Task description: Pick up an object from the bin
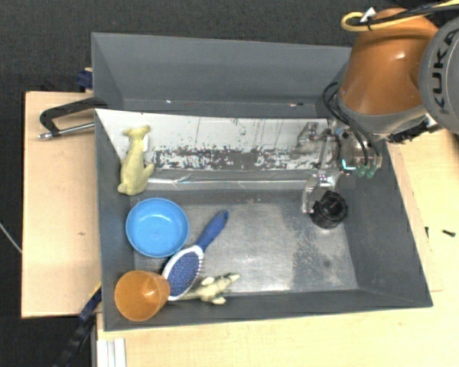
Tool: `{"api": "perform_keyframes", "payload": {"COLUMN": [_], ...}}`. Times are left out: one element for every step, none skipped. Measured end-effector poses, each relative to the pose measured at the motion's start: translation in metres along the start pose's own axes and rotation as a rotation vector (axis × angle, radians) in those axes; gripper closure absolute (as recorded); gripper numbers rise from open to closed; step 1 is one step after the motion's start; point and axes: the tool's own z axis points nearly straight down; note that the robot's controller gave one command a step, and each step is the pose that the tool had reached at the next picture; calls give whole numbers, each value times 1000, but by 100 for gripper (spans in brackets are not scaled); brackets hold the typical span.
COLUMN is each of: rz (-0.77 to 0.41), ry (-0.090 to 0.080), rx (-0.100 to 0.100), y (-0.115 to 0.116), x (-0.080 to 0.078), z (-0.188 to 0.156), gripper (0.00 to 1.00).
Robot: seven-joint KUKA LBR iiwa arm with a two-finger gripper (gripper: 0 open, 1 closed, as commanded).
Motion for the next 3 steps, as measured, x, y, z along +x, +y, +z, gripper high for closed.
{"api": "perform_keyframes", "payload": {"rz": [-228, -476, -697], "ry": [-14, -13, -11], "rx": [1, -2, 2], "y": [54, 155, 143], "x": [-7, 7, 3], "z": [134, 104, 97], "gripper": [0, 0, 0]}}
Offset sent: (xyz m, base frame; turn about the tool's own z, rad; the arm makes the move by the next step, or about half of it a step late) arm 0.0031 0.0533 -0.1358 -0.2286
